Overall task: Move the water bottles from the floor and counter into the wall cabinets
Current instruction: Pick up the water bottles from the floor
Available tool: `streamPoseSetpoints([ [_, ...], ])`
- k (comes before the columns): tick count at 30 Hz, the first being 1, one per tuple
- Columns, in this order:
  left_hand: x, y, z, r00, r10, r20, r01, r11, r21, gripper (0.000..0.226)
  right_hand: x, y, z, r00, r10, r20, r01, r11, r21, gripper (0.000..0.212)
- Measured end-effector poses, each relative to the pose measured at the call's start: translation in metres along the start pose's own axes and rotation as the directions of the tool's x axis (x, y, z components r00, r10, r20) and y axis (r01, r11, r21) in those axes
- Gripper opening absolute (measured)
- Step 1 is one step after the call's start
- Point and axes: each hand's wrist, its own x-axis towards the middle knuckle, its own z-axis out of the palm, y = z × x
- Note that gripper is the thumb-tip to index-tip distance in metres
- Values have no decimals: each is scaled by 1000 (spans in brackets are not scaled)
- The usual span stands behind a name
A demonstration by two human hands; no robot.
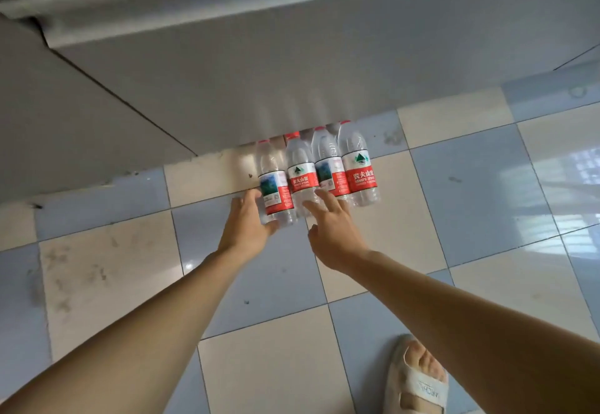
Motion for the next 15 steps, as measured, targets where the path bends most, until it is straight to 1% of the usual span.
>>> streamPoseSetpoints([
  [2,11,-10,14,1000,6,-1,-6,1000,-13,83,15,7,17,1000,-16,6,17,1000,-1,69],
  [5,27,-19,29,1000,25,-2,-25,998,-52,95,33,17,36,1000,0,19,0,1000,7,75],
  [7,37,-22,36,999,47,-10,-48,991,-125,94,38,22,47,1000,13,19,-14,1000,26,81],
  [10,46,-25,46,998,62,-20,-65,963,-262,89,37,25,59,999,25,-41,-23,998,57,86],
  [13,52,-31,51,999,36,5,-32,933,-358,89,34,23,67,994,30,-101,-23,998,67,82],
  [15,49,-38,49,999,18,37,-1,916,-401,92,30,23,70,995,-14,-103,18,999,35,78],
])
